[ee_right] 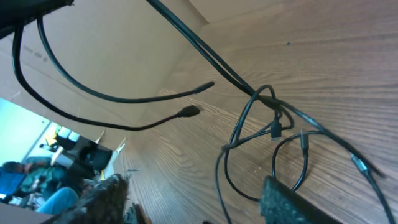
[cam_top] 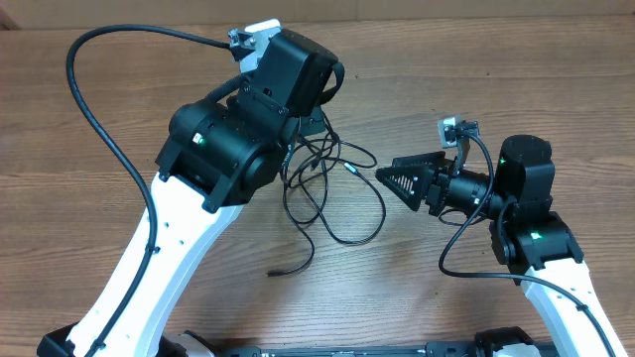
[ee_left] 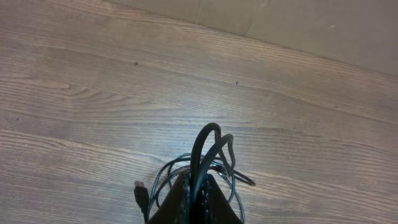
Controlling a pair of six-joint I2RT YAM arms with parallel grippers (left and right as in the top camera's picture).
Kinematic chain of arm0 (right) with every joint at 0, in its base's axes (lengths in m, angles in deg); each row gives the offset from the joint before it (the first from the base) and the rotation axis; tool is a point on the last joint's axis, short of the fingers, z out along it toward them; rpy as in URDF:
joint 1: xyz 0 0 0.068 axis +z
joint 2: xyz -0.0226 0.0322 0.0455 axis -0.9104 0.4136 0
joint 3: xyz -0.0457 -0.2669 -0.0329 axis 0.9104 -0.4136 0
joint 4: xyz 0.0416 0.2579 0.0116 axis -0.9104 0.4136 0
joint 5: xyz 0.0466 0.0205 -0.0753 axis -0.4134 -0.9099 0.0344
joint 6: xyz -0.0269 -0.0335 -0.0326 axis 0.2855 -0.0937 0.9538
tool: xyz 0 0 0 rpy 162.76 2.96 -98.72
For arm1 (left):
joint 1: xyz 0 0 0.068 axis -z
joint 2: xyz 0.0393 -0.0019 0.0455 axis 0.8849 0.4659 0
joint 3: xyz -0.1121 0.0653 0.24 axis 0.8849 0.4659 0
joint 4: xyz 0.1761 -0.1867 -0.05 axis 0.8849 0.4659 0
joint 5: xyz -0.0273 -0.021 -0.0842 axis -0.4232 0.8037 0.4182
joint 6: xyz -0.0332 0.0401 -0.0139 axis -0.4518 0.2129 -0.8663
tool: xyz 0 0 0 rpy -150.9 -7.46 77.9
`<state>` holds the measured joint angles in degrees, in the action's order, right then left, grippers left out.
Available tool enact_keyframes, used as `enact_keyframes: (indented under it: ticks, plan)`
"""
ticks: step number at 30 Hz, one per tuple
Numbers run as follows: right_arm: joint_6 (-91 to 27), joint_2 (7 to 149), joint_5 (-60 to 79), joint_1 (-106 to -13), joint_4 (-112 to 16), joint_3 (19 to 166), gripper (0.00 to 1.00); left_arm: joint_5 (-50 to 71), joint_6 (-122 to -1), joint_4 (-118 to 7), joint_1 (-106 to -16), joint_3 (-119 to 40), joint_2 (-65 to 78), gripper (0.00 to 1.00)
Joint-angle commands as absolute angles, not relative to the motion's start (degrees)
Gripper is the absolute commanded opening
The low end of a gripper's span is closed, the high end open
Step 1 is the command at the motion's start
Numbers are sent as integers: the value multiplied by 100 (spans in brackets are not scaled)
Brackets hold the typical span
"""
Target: Untangle cables
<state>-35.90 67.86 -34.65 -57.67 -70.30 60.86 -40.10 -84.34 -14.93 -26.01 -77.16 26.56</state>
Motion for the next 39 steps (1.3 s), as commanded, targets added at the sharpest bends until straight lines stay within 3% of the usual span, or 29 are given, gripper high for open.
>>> enact_keyframes:
  ticks: [1,5,14,23,35,39]
  plan:
    - [-3588,6771,-3409,-5786,-7037,6121,76,-4115,-8552,-1522,-2631,-7898,2523,4]
    - [-3588,6771,-3356,-5786,-7037,6121,84,-3862,-8556,-1679,-2631,-7898,2433,4]
    - [-3610,6773,-3347,-5780,-6975,6121,86,-2487,-8552,-2125,-2620,-7898,2398,4]
    - [-3608,6915,-3172,-5780,-6888,6119,86,-1888,-8554,-2402,-2620,-7898,2398,4]
    - [-3604,7944,-3264,-5745,-7030,6119,80,-1709,-8554,-2398,-2620,-7896,2433,4]
    - [-3553,7951,-3260,-5692,-7249,6119,72,-1589,-8554,-2391,-2620,-7896,2462,4]
